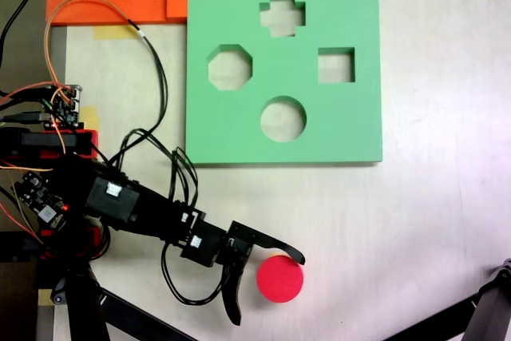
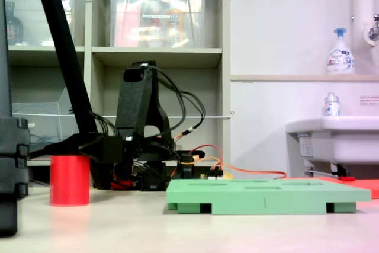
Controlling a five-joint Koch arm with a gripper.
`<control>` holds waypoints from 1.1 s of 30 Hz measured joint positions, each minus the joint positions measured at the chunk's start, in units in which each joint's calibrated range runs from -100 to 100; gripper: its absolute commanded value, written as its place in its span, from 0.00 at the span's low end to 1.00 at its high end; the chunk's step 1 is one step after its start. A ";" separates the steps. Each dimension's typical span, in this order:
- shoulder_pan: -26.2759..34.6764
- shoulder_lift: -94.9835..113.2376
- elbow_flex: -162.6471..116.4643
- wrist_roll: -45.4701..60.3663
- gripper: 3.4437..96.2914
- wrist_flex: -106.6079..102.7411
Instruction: Put the cylinder block into the corresponding hole
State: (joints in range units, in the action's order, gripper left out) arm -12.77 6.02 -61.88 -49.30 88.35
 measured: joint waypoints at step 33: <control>-0.24 -13.54 11.07 0.00 0.49 0.00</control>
State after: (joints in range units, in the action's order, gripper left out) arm -13.02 -7.52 -50.81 -49.30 88.35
